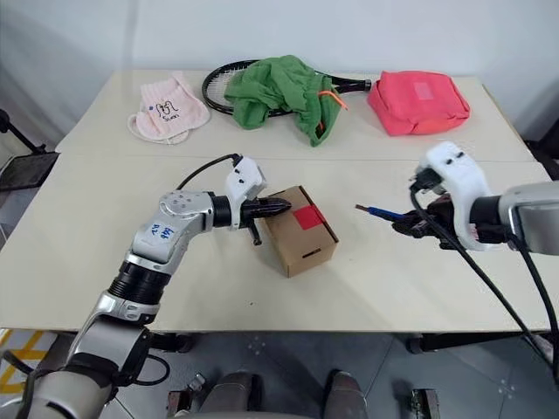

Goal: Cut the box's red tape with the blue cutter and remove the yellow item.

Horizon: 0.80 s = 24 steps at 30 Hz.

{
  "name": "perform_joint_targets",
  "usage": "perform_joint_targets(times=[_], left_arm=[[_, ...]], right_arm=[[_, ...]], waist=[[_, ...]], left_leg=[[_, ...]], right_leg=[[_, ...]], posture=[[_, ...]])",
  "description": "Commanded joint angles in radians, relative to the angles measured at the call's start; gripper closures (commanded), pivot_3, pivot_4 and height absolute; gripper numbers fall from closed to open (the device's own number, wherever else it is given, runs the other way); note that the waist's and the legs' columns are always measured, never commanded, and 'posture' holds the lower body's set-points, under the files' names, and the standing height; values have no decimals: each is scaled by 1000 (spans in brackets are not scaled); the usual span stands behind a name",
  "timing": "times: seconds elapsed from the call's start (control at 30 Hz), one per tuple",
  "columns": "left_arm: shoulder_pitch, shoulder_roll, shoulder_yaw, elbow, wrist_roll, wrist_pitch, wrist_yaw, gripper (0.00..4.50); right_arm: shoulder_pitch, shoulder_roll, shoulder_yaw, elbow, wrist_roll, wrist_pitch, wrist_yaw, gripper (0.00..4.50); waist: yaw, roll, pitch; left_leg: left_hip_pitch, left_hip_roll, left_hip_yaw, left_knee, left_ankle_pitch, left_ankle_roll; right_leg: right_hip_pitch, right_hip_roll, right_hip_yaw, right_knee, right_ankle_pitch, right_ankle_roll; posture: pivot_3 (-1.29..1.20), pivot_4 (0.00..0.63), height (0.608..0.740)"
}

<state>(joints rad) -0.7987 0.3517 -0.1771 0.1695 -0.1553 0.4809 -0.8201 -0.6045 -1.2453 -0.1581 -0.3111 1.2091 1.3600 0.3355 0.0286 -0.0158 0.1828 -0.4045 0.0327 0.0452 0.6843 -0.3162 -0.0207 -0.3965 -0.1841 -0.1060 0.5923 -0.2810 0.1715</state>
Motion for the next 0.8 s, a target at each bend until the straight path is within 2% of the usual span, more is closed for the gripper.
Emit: perform_joint_targets(times=[0.03,0.13,0.2,0.3,0.4,0.5,0.63,0.8], left_arm=[[-22,18,69,-59,-74,-48,-53,4500],[-20,62,123,-77,-133,-66,-114,4500],[-7,114,146,-78,-151,-91,-166,4500],[13,180,168,-58,-149,-121,-202,4500],[58,222,197,-57,-161,-127,-218,4500],[107,240,215,-68,-167,-125,-214,4500],[180,244,229,-120,-184,-107,-204,4500],[314,288,291,-211,-206,-65,-164,4500]], right_arm=[[187,74,-155,54,-251,-381,151,4394],[322,162,-188,173,-422,-657,264,4394],[370,189,-138,298,-553,-818,321,4394],[379,236,-77,477,-709,-1002,350,4394],[366,287,-59,595,-774,-1095,387,4394],[358,326,-78,632,-747,-1092,465,3448],[388,327,-113,624,-733,-1082,543,2086],[494,280,-281,511,-649,-1065,666,289]], waist=[[0,0,0],[-1,-1,0],[-4,1,0],[-8,1,0],[-10,2,0],[-11,3,0],[-8,3,0],[-1,3,0]], left_leg=[[0,0,0,0,0,0],[0,0,1,0,0,0],[0,0,2,0,0,0],[2,0,3,0,0,0],[2,0,3,0,0,0],[3,0,3,-1,0,0],[3,0,3,-1,0,0],[3,0,3,0,0,0]], right_leg=[[0,0,0,0,0,0],[0,0,0,-1,0,0],[0,0,0,-1,0,1],[0,0,0,0,0,0],[0,0,1,0,0,0],[0,0,1,0,0,0],[0,0,1,0,0,0],[1,0,1,0,0,0]], posture=[[0,150,740],[0,150,740],[0,150,740],[0,150,740],[0,150,740],[0,150,740],[0,150,740],[0,150,740]])
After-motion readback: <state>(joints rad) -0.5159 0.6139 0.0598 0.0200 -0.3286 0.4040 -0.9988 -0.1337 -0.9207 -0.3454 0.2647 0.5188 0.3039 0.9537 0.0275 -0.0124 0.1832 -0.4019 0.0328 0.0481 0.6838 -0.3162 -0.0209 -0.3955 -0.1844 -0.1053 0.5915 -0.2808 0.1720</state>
